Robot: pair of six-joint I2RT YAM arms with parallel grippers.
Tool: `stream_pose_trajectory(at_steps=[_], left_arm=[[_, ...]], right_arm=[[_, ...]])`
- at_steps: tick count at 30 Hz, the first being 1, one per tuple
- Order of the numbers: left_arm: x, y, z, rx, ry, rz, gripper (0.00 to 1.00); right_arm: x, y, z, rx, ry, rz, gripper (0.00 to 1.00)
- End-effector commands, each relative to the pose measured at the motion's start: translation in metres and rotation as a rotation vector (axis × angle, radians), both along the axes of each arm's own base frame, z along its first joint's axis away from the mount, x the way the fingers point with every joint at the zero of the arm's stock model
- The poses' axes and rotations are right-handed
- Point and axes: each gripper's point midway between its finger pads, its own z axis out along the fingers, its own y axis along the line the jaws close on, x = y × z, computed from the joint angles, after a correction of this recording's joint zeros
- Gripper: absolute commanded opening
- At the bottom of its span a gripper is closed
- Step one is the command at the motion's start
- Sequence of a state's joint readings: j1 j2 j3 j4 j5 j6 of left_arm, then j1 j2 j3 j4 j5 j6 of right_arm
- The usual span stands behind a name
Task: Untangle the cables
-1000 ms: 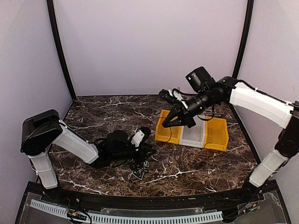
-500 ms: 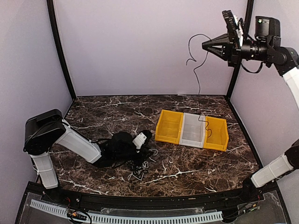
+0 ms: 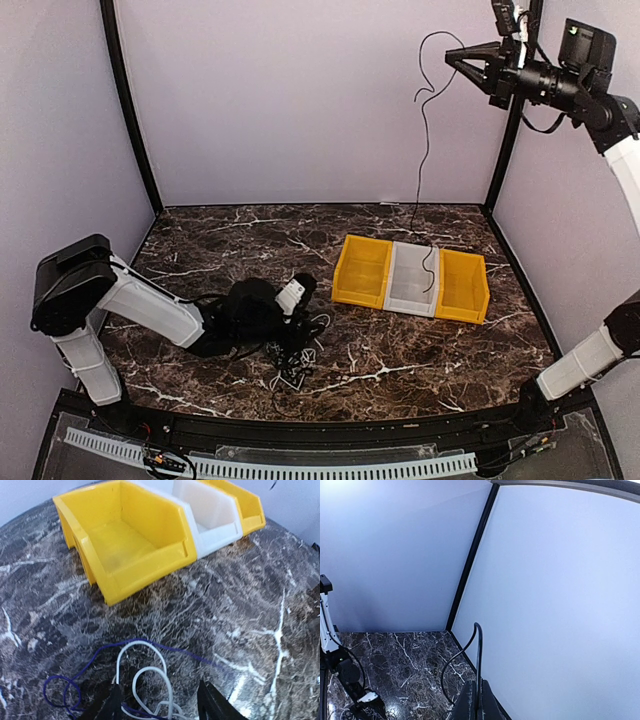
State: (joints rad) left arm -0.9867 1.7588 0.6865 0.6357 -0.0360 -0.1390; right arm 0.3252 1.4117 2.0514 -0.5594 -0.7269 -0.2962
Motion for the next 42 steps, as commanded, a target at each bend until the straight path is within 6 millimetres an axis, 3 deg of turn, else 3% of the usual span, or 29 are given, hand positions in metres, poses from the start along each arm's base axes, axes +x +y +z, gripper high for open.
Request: stream_pose_trajectory(at_steps=[1, 7, 14, 22, 31, 42], left_arm=[[-0.011, -0.005, 0.065, -0.186, 0.000, -0.024, 0.57], [-0.022, 0.003, 0.112, -0.322, -0.010, -0.034, 0.66], [-0.023, 0.023, 0.128, -0.363, -0.037, 0.027, 0.64], [-0.014, 0.048, 0.116, -0.328, -0.068, 0.150, 0.63], [-0.007, 0.058, 0.100, -0.284, -0.060, 0.215, 0.63], [-0.004, 0.060, 0.090, -0.266, -0.043, 0.243, 0.63]], right_arm=[[0.046, 0.001, -0.009, 0.041, 0.044, -0.090, 0.00], [0.076, 0.007, -0.022, 0.041, 0.081, -0.108, 0.00], [0.108, 0.014, -0.041, 0.021, 0.111, -0.134, 0.00], [0.106, 0.024, -0.024, 0.060, 0.097, -0.061, 0.00], [0.076, 0.027, 0.008, 0.104, 0.038, 0.040, 0.00], [0.083, 0.048, 0.002, 0.111, 0.067, 0.101, 0.00]])
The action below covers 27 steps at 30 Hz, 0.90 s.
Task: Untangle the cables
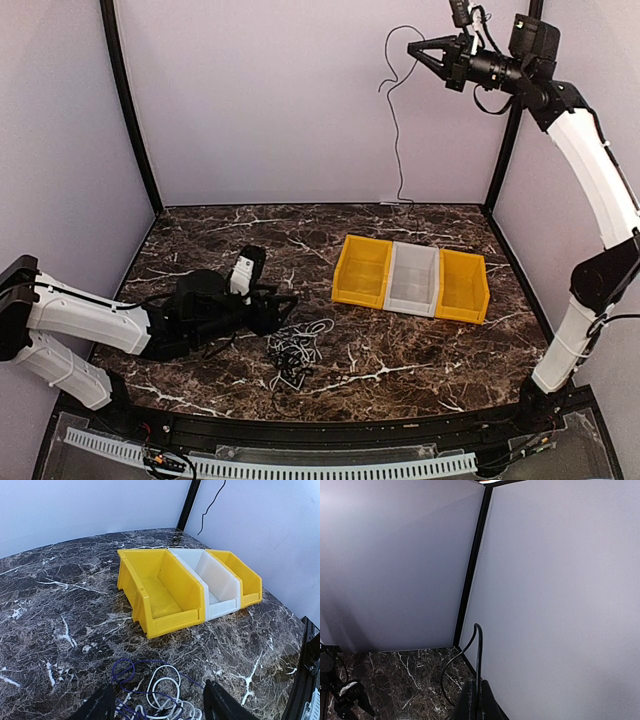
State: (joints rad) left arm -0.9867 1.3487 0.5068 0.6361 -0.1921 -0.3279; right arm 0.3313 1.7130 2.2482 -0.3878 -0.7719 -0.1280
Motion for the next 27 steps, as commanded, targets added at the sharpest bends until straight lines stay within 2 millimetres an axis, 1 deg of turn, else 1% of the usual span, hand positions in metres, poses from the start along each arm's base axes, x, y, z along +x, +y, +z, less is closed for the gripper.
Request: stream_pose_trajectory(at_steps=[1, 5, 9, 13, 15, 18, 21, 22, 23, 27], left_arm=[[0.001, 0.004, -0.006, 0.004, 0.010, 0.023, 0.63], [0.001, 0.004, -0.011, 0.017, 0.017, 0.024, 0.63], [0.001, 0.002, -0.011, 0.017, 0.018, 0.019, 0.63], [0.002, 0.002, -0.011, 0.018, 0.017, 0.020, 0.63], [0.002, 0.003, -0.013, 0.022, 0.019, 0.021, 0.63], [0.001, 0.005, -0.014, 0.023, 0.022, 0.026, 0.63], [0.000, 0.008, -0.014, 0.019, 0.022, 0.030, 0.63], [0.000, 0.008, -0.013, 0.017, 0.020, 0.031, 0.63], [-0.001, 0.009, -0.013, 0.020, 0.018, 0.031, 0.63], [-0.001, 0.013, -0.014, 0.028, 0.012, 0.039, 0.63]], right_arm=[[-0.001, 0.013, 0.005, 0.017, -0.020, 0.043, 0.00], [-0.003, 0.025, -0.001, 0.003, -0.021, 0.054, 0.00], [-0.002, 0.037, -0.008, -0.009, -0.018, 0.065, 0.00], [0.004, 0.045, -0.019, -0.024, 0.000, 0.069, 0.00], [0.011, 0.048, -0.028, -0.036, 0.016, 0.065, 0.00], [0.025, 0.052, -0.053, -0.079, 0.055, 0.050, 0.00], [0.036, 0.055, -0.091, -0.136, 0.109, 0.035, 0.00], [0.038, 0.054, -0.104, -0.148, 0.123, 0.026, 0.00], [0.040, 0.052, -0.114, -0.151, 0.113, 0.011, 0.00], [0.038, 0.042, -0.161, -0.196, 0.136, -0.041, 0.00]])
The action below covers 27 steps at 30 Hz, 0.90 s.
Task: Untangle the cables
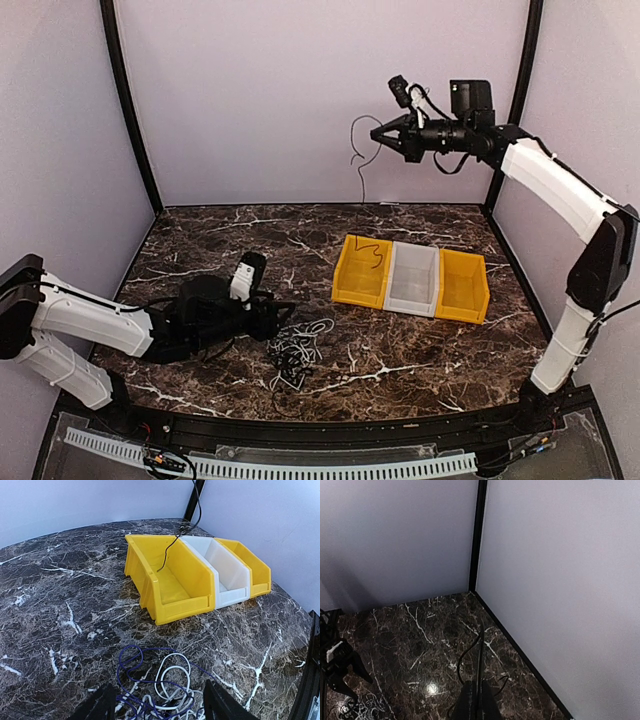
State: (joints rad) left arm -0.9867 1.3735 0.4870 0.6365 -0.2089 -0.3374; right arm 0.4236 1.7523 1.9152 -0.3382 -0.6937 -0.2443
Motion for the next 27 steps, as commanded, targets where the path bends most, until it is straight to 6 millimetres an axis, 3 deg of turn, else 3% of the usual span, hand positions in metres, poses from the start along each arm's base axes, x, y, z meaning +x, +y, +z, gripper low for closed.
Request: stream_pose_trajectory(at_steps=[1, 9, 17, 23, 27], left_arm=[[-0.001, 0.009, 0.002, -0.002, -0.014, 0.021, 0.63], [-0.002, 0.006, -0.005, 0.010, -0.002, 0.010, 0.63], [-0.001, 0.004, -0.010, 0.013, 0.008, 0.011, 0.63], [-0.002, 0.006, -0.012, 0.016, 0.016, 0.015, 0.63], [-0.002, 0.008, -0.015, 0.020, 0.022, 0.023, 0.63]], right_arm=[[-0.003, -0.013, -0.028, -0.041, -0.049, -0.059, 0.00], [-0.006, -0.021, -0.117, -0.180, 0.122, -0.060, 0.00], [-0.011, -0.021, -0.187, -0.278, 0.275, -0.042, 0.00], [0.006, -0.019, -0.224, -0.353, 0.302, -0.097, 0.00], [0.034, -0.019, -0.226, -0.375, 0.271, -0.171, 0.00]])
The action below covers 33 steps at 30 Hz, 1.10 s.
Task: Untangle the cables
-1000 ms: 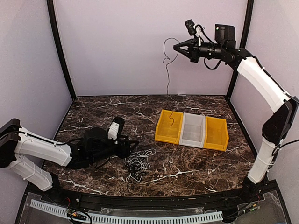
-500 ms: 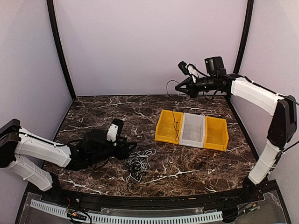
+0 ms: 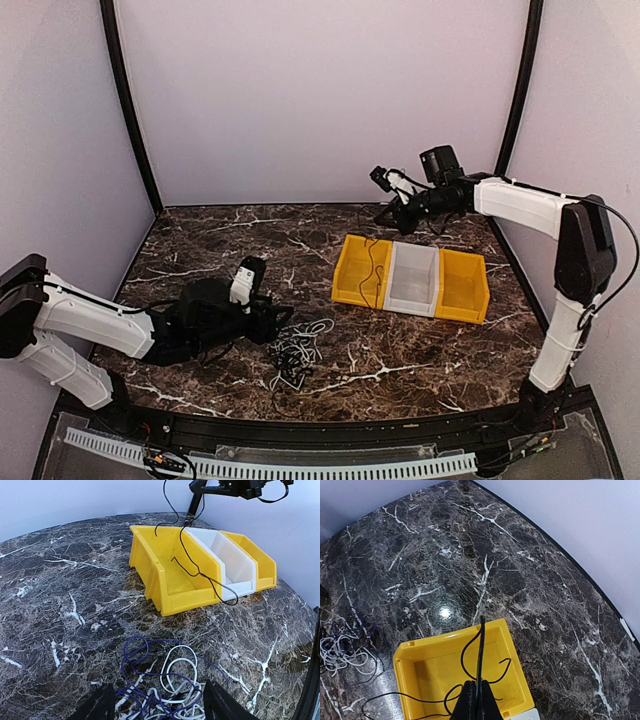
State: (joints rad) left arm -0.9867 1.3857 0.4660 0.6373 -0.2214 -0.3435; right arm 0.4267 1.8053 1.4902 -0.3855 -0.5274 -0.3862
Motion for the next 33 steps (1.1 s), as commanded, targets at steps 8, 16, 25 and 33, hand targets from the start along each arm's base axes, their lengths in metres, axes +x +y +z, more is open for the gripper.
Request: stream_pose_trajectory(at_steps=[8, 16, 25, 33], left_arm=[[-0.002, 0.005, -0.003, -0.014, 0.020, 0.018, 0.63], [-0.004, 0.010, -0.006, -0.014, 0.029, 0.030, 0.62], [-0.003, 0.004, -0.009, -0.010, 0.035, 0.016, 0.63], [-0.004, 0.006, -0.010, -0.021, 0.042, 0.022, 0.63]], right_arm=[[0.066, 0.001, 0.036, -0.046, -0.213, -0.147, 0.00], [-0.001, 0.012, -0.024, -0.122, -0.137, 0.021, 0.00], [-0.012, 0.018, -0.074, -0.145, 0.023, 0.034, 0.00], [-0.006, 0.021, -0.130, -0.233, 0.207, 0.024, 0.00]])
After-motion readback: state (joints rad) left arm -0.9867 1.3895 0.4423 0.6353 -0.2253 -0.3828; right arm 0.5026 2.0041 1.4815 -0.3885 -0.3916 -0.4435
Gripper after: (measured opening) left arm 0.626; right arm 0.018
